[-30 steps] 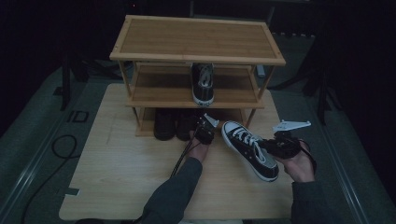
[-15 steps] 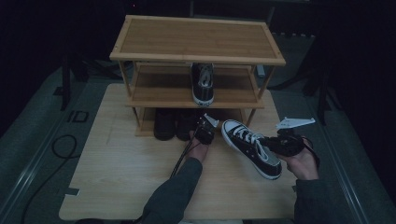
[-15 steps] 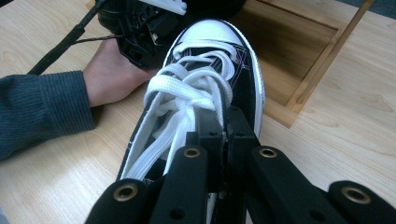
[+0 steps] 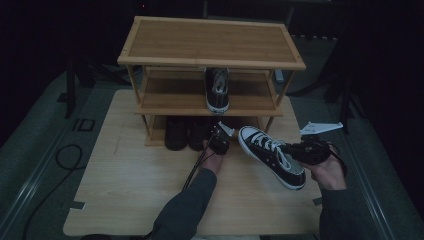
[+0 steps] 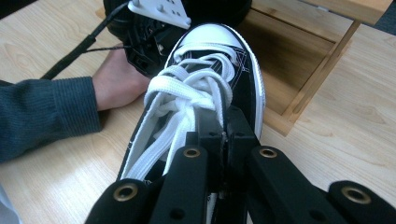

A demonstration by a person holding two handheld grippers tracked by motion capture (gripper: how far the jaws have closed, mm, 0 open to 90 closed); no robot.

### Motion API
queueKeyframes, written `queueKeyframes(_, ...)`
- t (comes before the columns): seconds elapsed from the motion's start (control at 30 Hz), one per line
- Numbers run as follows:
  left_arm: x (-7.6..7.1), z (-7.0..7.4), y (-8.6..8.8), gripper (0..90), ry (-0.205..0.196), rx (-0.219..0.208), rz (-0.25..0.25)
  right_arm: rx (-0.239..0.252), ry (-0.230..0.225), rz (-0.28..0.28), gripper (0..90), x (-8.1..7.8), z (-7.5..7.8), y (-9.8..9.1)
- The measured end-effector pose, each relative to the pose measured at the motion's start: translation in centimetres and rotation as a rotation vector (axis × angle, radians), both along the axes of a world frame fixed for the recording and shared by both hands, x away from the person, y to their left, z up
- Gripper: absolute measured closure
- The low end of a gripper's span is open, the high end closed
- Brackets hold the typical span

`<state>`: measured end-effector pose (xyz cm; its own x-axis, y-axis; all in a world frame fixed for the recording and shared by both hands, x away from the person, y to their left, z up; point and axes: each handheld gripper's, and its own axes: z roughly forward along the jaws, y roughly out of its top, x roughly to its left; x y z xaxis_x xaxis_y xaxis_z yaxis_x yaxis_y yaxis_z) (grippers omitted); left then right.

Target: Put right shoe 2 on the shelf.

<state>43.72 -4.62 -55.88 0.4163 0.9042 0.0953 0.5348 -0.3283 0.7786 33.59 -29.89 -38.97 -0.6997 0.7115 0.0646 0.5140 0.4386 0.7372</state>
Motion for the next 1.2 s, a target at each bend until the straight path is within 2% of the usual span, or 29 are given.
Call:
queueKeyframes(0.07, 0.0, 0.0, 0.1, 90.0, 0.005, 0.01, -0.005, 0.005, -0.001, 0.005, 88.4, 0.0, 0.2, -0.1)
queueKeyframes(0.73, 0.0, 0.0, 0.0, 90.0, 0.004, 0.01, -0.005, 0.014, -0.026, 0.039, 88.4, 0.1, 2.2, -0.8)
queueKeyframes(1.03, 0.0, -0.1, -0.1, 90.0, -0.009, -0.012, 0.011, 0.013, -0.029, 0.059, 88.4, 0.2, 2.8, -0.6)
queueKeyframes(1.2, 0.0, 0.0, -0.1, 90.0, -0.007, -0.009, 0.009, 0.017, -0.034, 0.076, 88.3, 0.2, 3.0, -0.6)
